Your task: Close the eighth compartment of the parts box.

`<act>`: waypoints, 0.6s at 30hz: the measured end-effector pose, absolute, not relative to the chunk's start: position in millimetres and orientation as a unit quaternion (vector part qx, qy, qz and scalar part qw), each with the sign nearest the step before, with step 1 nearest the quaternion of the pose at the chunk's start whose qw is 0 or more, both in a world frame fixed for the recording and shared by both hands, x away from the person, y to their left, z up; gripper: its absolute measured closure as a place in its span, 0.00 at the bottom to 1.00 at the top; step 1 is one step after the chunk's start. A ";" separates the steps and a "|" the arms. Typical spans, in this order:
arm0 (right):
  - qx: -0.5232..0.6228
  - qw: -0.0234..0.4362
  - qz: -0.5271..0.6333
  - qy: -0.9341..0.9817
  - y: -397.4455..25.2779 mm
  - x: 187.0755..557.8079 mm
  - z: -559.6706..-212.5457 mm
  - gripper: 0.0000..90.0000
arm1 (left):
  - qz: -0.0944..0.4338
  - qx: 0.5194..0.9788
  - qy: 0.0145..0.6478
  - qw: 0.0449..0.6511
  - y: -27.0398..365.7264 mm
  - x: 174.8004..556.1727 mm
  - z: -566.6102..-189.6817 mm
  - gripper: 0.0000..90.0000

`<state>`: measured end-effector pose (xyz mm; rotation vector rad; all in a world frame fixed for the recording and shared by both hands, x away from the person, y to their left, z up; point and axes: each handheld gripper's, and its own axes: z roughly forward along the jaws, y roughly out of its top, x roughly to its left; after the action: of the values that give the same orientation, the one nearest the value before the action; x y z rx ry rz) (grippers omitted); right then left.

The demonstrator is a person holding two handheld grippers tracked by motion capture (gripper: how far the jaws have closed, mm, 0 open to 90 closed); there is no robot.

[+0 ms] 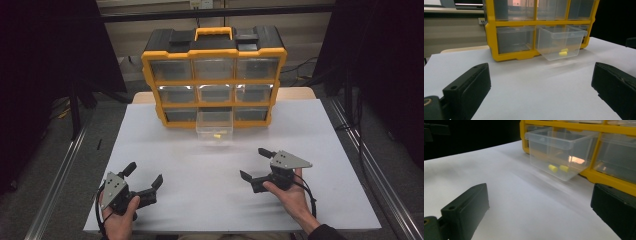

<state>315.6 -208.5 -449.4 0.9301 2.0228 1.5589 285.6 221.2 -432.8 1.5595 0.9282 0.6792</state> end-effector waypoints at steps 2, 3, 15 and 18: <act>0.329 0.205 0.566 0.728 -203.1 318.8 -447.7 0.01 | 0.288 0.663 0.395 0.567 221.3 285.8 -432.9 0.03; 0.326 0.204 0.567 0.728 -200.4 320.4 -446.7 0.01 | 0.289 0.663 0.395 0.567 221.1 286.0 -433.0 0.03; 0.290 0.179 0.591 0.731 -171.6 346.5 -436.0 0.00 | 0.290 0.664 0.394 0.566 221.5 286.0 -433.1 0.03; 0.283 0.177 0.589 0.736 -165.3 352.1 -433.0 0.01 | 0.291 0.666 0.392 0.564 221.6 286.1 -433.0 0.03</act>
<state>352.1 -165.3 -433.0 0.8003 2.0848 1.6661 286.1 221.6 -433.0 1.5681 0.9232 0.6848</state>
